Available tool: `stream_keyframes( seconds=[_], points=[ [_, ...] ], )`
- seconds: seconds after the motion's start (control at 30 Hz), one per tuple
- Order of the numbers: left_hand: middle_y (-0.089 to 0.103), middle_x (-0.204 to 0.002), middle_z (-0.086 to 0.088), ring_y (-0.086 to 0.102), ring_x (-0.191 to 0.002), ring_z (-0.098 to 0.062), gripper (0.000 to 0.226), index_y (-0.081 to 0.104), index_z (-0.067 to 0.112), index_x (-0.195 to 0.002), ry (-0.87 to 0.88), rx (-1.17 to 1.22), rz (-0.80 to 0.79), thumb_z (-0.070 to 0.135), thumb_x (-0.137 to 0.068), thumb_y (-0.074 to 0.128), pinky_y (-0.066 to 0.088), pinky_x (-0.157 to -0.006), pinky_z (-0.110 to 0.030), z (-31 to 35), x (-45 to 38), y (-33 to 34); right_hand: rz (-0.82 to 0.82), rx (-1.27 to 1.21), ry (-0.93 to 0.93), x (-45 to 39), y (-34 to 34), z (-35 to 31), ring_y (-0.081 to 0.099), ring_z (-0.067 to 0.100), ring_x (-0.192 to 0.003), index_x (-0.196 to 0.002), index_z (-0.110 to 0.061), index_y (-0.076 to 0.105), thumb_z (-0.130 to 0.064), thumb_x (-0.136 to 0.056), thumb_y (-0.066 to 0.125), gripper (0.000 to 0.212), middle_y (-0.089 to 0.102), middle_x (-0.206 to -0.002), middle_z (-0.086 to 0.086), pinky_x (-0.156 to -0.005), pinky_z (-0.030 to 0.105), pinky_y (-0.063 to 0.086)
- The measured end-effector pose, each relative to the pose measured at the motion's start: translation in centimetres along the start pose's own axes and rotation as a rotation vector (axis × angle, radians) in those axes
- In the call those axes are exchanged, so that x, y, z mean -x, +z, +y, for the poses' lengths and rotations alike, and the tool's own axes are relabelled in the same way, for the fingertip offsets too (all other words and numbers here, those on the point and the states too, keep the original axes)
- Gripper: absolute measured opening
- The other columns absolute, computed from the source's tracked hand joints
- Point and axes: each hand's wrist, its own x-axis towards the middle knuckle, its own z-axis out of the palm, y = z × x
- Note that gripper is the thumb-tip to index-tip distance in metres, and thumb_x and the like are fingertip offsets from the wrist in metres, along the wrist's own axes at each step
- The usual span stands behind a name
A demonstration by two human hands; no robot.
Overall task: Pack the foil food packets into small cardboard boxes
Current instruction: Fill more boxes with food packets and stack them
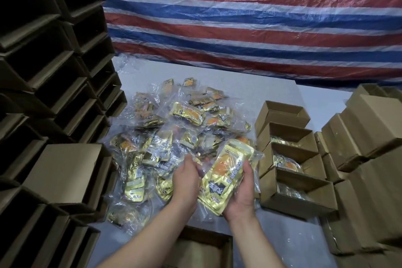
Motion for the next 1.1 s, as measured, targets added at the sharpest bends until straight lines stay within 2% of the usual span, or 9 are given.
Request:
stream_keyframes(
  seconds=[0.17,0.33,0.47,0.53,0.63,0.7,0.83,0.97,1.1],
  points=[
    [0.064,-0.092,-0.003,0.056,-0.068,-0.012,0.037,0.058,0.013,-0.101,0.042,-0.22,-0.113,0.041,-0.104,0.033,0.044,-0.054,-0.024,-1.2,-1.2,-3.4,0.102,0.067,-0.163,0.8,-1.8,-2.3,0.074,0.031,-0.085,-0.108,-0.016,0.077,-0.053,-0.074,0.072,0.051,0.074,-0.097,0.013,-0.068,0.042,0.059],
    [0.062,-0.092,0.012,0.056,-0.08,0.001,0.027,0.062,0.027,-0.099,0.155,-0.76,-0.382,0.048,-0.099,0.046,0.043,-0.071,-0.015,-5.2,-2.5,-10.5,0.026,0.575,-0.175,2.5,-2.2,-5.1,0.071,0.028,-0.095,-0.123,-0.022,0.065,-0.04,-0.066,0.083,0.063,0.067,-0.118,0.015,-0.071,0.038,0.059],
    [0.054,-0.122,0.023,0.05,-0.115,0.005,0.033,0.054,0.038,-0.124,0.093,-0.894,-0.572,0.051,-0.094,0.054,0.038,-0.095,-0.011,-8.2,-2.3,-13.4,-0.089,1.114,-0.161,4.1,-1.7,-3.2,0.061,0.0,-0.112,-0.113,-0.064,0.055,-0.052,-0.057,0.083,0.063,0.059,-0.123,-0.025,-0.08,0.018,0.055],
    [0.059,-0.12,0.02,0.053,-0.114,0.004,0.023,0.059,0.037,-0.116,0.099,-0.896,-0.595,0.046,-0.095,0.054,0.041,-0.096,-0.013,-9.0,-2.4,-13.7,-0.202,1.286,-0.065,4.5,-1.9,-1.7,0.051,-0.012,-0.119,-0.122,-0.06,0.048,-0.048,-0.068,0.084,0.066,0.051,-0.125,-0.035,-0.087,0.007,0.046],
    [0.071,-0.104,0.01,0.063,-0.102,-0.004,0.019,0.071,0.029,-0.101,0.071,-0.81,-0.582,0.033,-0.099,0.053,0.048,-0.095,-0.026,-9.7,-2.5,-13.7,-0.388,1.415,0.09,4.7,-2.8,0.4,0.059,-0.007,-0.114,-0.126,-0.041,0.053,-0.023,-0.079,0.084,0.059,0.059,-0.122,-0.021,-0.091,0.01,0.045],
    [0.074,-0.099,0.006,0.066,-0.097,-0.007,0.022,0.075,0.024,-0.096,0.043,-0.763,-0.57,0.025,-0.099,0.054,0.051,-0.091,-0.027,-9.9,-2.6,-13.8,-0.51,1.566,0.156,4.8,-3.0,1.4,0.065,0.004,-0.102,-0.122,-0.04,0.061,-0.026,-0.081,0.08,0.048,0.066,-0.111,-0.013,-0.089,0.023,0.051],
    [0.072,-0.088,-0.004,0.064,-0.082,-0.009,0.034,0.074,0.014,-0.085,0.001,-0.666,-0.557,0.038,-0.098,0.053,0.05,-0.085,-0.034,-9.8,-2.2,-13.6,-0.713,1.872,0.27,4.2,-3.7,2.7,0.06,-0.001,-0.091,-0.126,-0.046,0.057,-0.04,-0.081,0.069,0.046,0.064,-0.104,-0.019,-0.079,0.019,0.047],
    [0.068,-0.099,-0.021,0.064,-0.09,-0.021,0.049,0.068,-0.002,-0.095,0.04,-0.655,-0.546,0.043,-0.097,0.049,0.049,-0.092,-0.04,-9.9,-1.7,-13.5,-0.773,2.0,0.423,3.4,-5.1,4.9,0.06,0.006,-0.1,-0.132,-0.054,0.047,-0.045,-0.085,0.063,0.05,0.066,-0.118,-0.013,-0.083,0.022,0.047],
    [0.066,-0.088,-0.016,0.059,-0.084,-0.017,0.05,0.064,-0.007,-0.095,0.06,-0.632,-0.555,0.04,-0.099,0.049,0.049,-0.09,-0.043,-10.2,-1.6,-13.3,-0.792,2.15,0.469,2.2,-6.8,6.7,0.06,0.026,-0.107,-0.132,-0.036,0.052,-0.043,-0.088,0.061,0.045,0.061,-0.122,0.006,-0.086,0.03,0.045]
  ],
)
